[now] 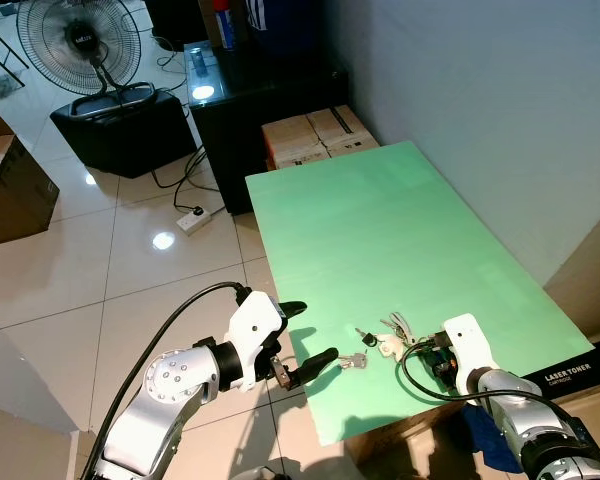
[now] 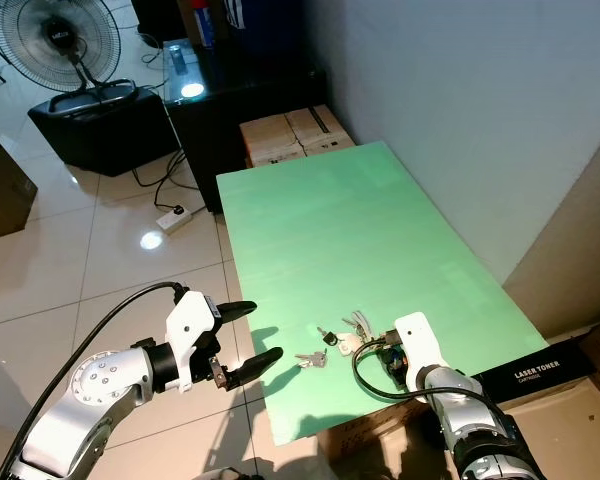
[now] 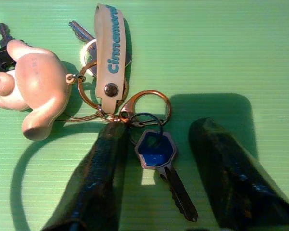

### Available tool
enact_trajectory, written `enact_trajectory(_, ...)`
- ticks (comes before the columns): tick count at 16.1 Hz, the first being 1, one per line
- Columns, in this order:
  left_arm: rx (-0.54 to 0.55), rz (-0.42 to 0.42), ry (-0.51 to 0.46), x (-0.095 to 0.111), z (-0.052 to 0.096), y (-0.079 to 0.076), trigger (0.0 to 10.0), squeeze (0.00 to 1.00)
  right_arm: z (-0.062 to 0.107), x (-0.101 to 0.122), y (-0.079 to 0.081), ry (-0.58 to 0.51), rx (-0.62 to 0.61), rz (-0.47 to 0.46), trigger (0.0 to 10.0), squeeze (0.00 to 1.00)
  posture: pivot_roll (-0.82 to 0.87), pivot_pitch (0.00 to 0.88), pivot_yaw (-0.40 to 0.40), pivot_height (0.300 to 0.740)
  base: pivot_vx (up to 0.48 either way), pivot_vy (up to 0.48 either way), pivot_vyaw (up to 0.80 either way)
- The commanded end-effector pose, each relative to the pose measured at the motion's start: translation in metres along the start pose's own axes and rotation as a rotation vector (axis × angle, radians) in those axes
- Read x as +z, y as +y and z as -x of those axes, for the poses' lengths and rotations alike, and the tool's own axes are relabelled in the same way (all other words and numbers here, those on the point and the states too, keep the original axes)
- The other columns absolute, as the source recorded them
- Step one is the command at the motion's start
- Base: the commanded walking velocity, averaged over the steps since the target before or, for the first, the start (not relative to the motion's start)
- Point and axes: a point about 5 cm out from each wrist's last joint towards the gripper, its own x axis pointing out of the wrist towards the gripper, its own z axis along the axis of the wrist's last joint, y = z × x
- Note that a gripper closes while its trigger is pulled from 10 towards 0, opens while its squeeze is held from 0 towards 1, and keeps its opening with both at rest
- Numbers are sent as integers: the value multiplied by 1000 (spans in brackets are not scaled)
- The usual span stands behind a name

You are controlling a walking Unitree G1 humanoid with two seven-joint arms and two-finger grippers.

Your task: Hang keys on a hook

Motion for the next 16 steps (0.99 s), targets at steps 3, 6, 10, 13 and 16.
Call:
enact_trajectory(3, -10, -17, 1, 3, 2, -1, 10000, 0, -1, -8, 8, 53, 59, 13, 0, 0, -23, 52, 128, 740, 0, 0, 0)
enact_trajectory(6, -34, -1, -1, 4, 3, -3, 10000, 0, -2, -5, 9, 46, 62, 13, 0, 0, -22, 52, 130, 740, 0, 0, 0)
enact_trajectory(10, -68, -5, -18, 7, 4, -4, 10000, 0, -3, -2, 10, 36, 65, 10, 0, 0, -30, 46, 132, 740, 0, 0, 0)
enact_trajectory(13, -75, 2, -18, 7, 5, -5, 10000, 0, -3, 0, 9, 23, 62, 4, 0, 0, -30, 44, 126, 740, 0, 0, 0)
enact_trajectory(16, -66, 4, -20, 7, 5, -5, 10000, 0, -3, 5, 7, -12, 46, -19, 0, 0, -29, 43, 121, 740, 0, 0, 0)
